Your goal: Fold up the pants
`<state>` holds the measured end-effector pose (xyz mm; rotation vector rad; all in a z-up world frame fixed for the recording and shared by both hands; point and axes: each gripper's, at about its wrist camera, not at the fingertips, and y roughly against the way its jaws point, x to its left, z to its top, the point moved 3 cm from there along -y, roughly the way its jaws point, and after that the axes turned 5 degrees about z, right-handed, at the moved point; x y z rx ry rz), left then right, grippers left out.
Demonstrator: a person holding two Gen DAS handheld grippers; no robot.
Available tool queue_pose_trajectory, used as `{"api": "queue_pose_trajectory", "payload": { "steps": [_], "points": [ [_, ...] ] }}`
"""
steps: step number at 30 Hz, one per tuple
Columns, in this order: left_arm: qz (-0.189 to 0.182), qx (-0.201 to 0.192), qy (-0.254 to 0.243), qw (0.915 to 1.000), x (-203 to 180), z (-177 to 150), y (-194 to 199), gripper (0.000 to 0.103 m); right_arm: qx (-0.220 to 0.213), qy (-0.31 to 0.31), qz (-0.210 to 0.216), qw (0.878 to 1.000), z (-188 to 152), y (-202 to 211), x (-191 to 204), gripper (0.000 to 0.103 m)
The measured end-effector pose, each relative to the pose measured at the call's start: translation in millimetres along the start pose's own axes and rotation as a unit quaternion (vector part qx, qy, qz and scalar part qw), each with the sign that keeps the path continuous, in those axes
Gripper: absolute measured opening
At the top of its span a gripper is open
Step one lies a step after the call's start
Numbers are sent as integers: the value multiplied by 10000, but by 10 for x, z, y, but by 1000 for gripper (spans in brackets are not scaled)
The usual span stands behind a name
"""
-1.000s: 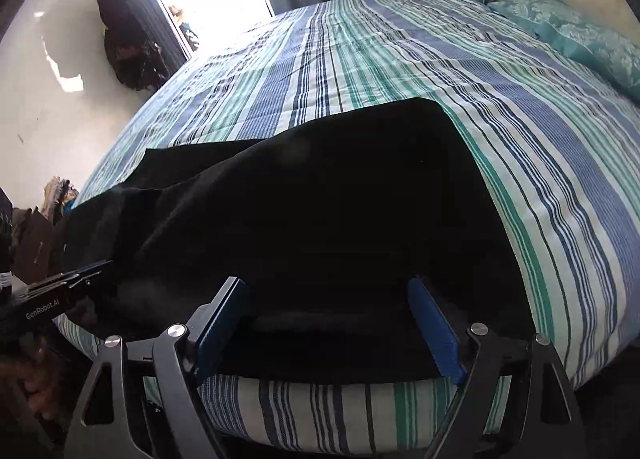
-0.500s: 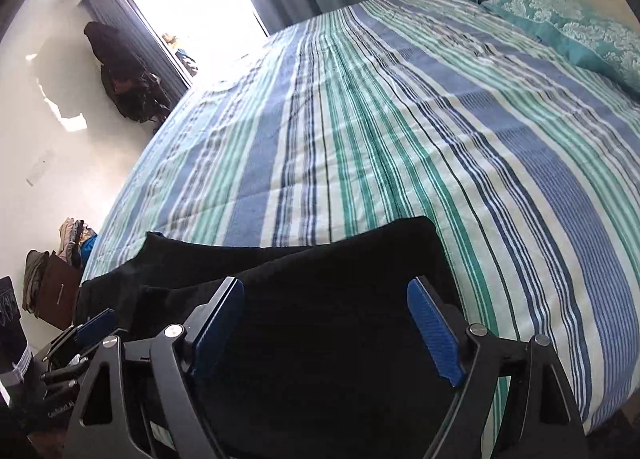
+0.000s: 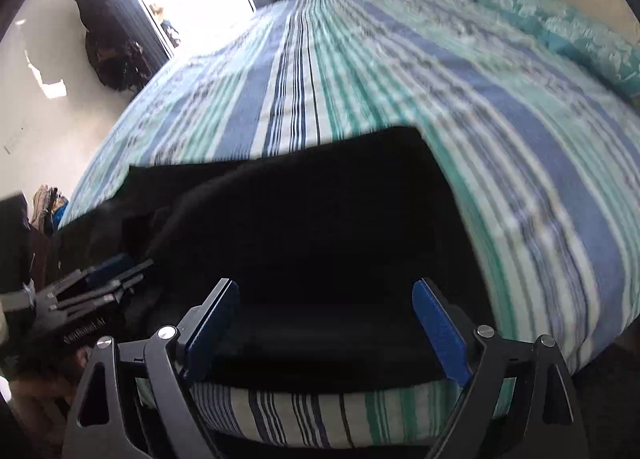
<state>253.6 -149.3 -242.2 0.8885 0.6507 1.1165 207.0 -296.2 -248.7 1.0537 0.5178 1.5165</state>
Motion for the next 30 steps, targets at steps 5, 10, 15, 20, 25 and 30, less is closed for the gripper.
{"api": "queue_pose_trajectory", "payload": {
  "steps": [5, 10, 15, 20, 25, 30],
  "points": [
    [-181, -163, 392, 9989, 128, 46, 243, 70, -22, 593, -266, 9979, -77, -24, 157, 100],
    [231, -686, 785, 9943, 555, 72, 546, 80, -320, 403, -8, 9987, -88, 165, 119, 99],
    [981, -704, 1533, 9808, 1207, -46, 478, 80, -1281, 643, -7, 9897, 2, 493, 296, 99],
    [1263, -605, 1765, 9743, 1549, -198, 325, 80, -1066, 877, -84, 9904, 32, 294, 415, 101],
    [1410, -503, 1261, 9807, 1504, -404, 130, 90, -219, 947, -343, 9947, -80, -100, 407, 103],
    [1569, -424, 1001, 9816, 1415, -418, 79, 96, -116, 1199, -706, 9902, -172, -215, 402, 103]
  ]
}}
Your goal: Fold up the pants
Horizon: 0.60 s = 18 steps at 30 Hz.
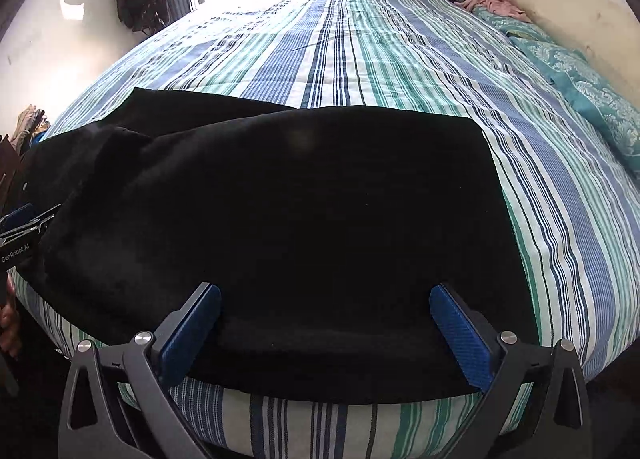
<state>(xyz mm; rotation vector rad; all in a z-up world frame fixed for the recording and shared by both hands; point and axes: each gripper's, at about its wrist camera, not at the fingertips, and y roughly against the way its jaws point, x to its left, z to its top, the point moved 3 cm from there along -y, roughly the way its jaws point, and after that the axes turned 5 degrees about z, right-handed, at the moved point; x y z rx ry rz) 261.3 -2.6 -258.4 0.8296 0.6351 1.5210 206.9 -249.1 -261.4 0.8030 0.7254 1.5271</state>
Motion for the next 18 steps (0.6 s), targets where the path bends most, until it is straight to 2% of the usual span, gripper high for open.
{"api": "queue_pose_trajectory", "payload": {
  "steps": [18],
  "points": [
    [15, 326, -187, 9993, 1, 24, -19, 98, -8, -7, -65, 10000, 10, -41, 11, 103]
  ]
}}
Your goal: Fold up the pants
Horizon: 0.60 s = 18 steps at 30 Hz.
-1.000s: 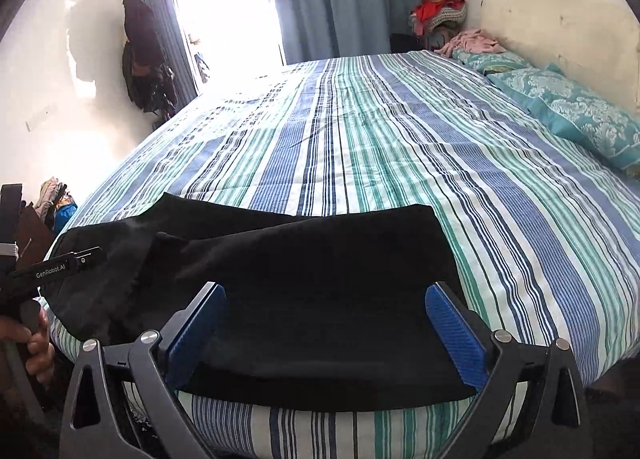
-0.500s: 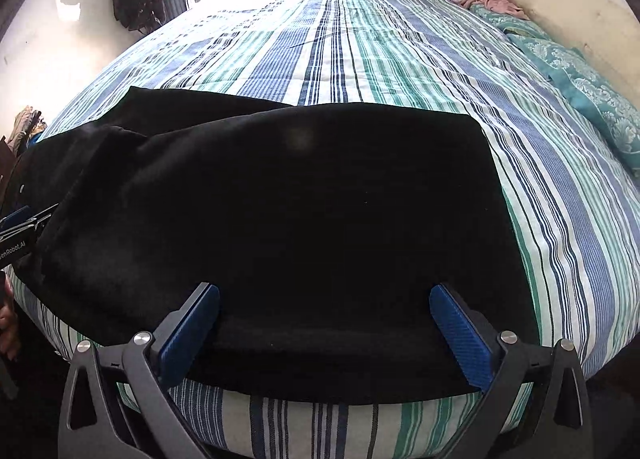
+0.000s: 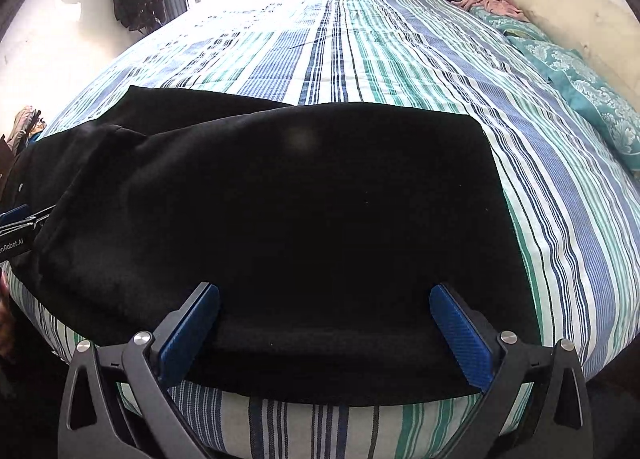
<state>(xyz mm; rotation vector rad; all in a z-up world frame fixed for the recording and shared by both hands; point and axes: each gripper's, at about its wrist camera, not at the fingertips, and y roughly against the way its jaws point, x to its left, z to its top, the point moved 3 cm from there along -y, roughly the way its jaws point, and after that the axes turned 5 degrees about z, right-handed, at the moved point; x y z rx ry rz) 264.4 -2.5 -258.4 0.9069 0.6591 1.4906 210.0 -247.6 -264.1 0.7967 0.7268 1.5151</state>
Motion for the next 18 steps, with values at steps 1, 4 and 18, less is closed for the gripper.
{"api": "queue_pose_trajectory", "payload": {
  "steps": [1, 4, 18],
  "points": [
    [0, 7, -5, 10000, 0, 5, -5, 98, 1, 1, 0, 10000, 1, 2, 0, 103],
    [1, 24, -14, 10000, -6, 8, -4, 98, 1, 1, -1, 10000, 1, 2, -1, 103],
    [-5, 54, -42, 10000, -25, 14, -11, 98, -13, 0, 0, 10000, 0, 10, 0, 103]
  ]
}}
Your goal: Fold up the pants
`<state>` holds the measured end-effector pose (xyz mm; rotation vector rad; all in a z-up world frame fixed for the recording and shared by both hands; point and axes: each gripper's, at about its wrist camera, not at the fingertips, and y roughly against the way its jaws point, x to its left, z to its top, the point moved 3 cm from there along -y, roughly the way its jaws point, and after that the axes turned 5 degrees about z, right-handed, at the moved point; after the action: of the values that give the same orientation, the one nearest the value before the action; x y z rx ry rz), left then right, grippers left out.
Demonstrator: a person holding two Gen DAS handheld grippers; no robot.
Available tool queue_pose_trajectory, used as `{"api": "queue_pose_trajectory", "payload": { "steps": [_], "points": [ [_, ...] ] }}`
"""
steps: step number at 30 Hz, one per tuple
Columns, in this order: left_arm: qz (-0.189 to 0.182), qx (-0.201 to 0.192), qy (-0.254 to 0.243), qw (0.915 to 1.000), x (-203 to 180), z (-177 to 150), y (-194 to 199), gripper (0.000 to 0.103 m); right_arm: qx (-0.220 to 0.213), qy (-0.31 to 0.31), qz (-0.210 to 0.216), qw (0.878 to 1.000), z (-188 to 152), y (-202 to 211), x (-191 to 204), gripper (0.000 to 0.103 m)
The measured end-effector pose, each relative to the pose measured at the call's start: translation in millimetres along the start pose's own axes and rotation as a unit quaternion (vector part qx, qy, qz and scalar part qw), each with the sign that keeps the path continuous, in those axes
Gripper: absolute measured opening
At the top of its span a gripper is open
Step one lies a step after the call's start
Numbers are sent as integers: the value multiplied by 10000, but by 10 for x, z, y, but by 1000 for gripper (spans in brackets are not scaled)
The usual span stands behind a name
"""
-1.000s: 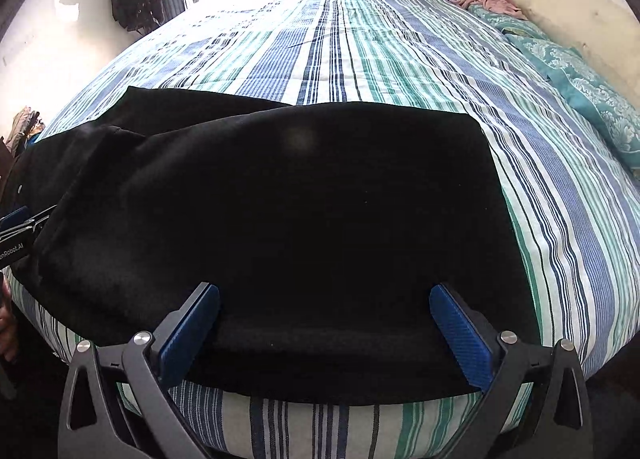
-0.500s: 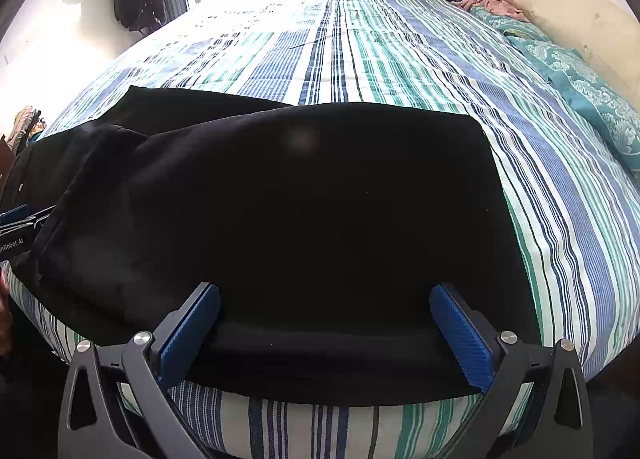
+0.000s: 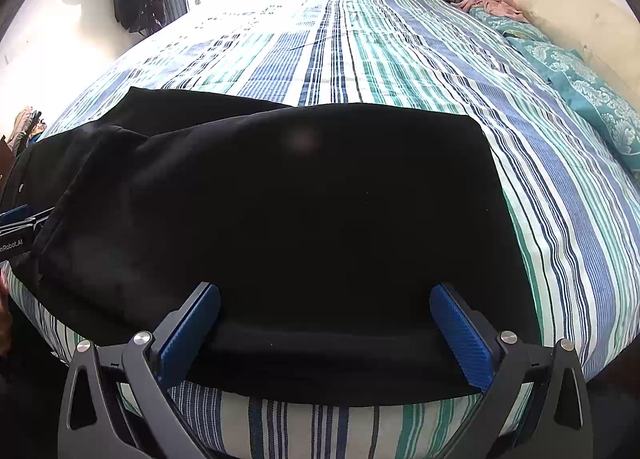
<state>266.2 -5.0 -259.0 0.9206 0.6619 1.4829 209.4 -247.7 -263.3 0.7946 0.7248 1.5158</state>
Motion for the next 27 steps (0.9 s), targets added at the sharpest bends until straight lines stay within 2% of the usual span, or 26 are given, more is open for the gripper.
{"api": "queue_pose_trajectory", "payload": {
  "steps": [27],
  "points": [
    [0, 103, -76, 9999, -18, -4, -20, 98, -27, 2, -13, 10000, 15, 11, -3, 103]
  ]
}}
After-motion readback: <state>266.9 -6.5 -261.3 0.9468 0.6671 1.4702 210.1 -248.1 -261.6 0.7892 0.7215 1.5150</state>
